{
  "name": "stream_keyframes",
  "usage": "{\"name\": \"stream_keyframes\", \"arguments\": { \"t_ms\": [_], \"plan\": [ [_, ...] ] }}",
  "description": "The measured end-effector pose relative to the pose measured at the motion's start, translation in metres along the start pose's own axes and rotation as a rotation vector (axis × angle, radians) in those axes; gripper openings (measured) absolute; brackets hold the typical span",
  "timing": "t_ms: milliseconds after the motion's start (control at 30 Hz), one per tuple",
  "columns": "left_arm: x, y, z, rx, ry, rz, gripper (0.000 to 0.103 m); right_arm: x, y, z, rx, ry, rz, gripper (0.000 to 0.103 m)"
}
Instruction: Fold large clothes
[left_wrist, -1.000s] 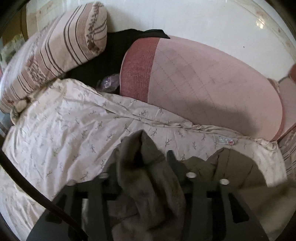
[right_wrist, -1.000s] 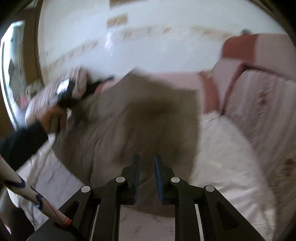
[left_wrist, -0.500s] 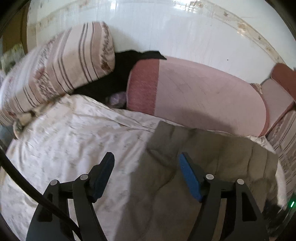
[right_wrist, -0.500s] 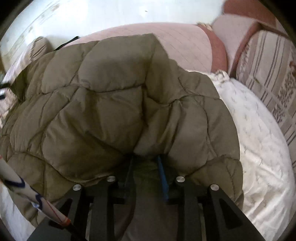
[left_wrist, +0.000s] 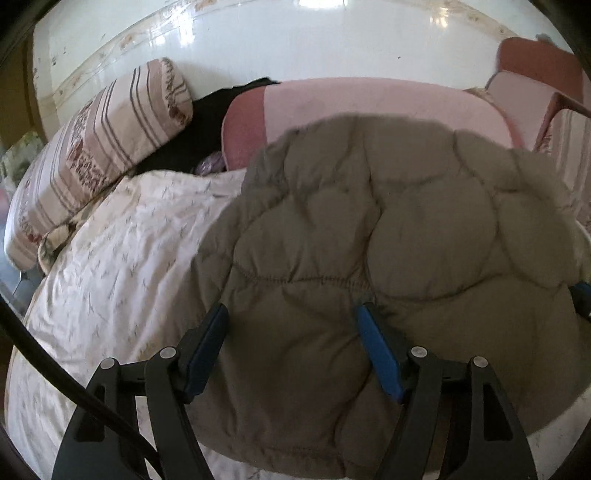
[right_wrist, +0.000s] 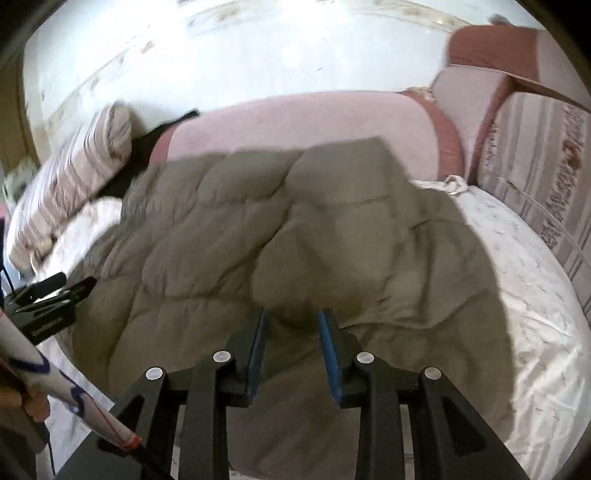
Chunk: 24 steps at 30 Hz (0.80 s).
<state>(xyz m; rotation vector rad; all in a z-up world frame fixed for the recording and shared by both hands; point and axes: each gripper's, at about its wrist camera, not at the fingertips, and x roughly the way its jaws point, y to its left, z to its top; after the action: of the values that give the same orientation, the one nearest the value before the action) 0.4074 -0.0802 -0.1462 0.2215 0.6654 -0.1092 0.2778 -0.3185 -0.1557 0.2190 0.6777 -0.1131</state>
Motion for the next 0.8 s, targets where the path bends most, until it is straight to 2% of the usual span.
{"name": "stream_keyframes", "arguments": {
  "t_ms": [167,400,700,800],
  "plan": [
    [0.015,0.000,-0.012,-0.040,0.002,-0.003,0.072,0.037,0.002,-0.007,-0.023,0.069,-0.039,0.035],
    [0.024,-0.003,-0.019,-0.051,0.000,-0.001,0.073,0.052,0.001,-0.009,-0.049,0.087,-0.055,0.037],
    [0.010,0.005,-0.015,-0.066,0.006,0.007,0.072,0.029,-0.009,-0.005,0.012,0.095,0.000,0.039],
    [0.004,0.010,-0.012,-0.081,0.024,0.027,0.072,0.008,-0.027,-0.003,0.068,0.077,0.006,0.049]
  ]
}}
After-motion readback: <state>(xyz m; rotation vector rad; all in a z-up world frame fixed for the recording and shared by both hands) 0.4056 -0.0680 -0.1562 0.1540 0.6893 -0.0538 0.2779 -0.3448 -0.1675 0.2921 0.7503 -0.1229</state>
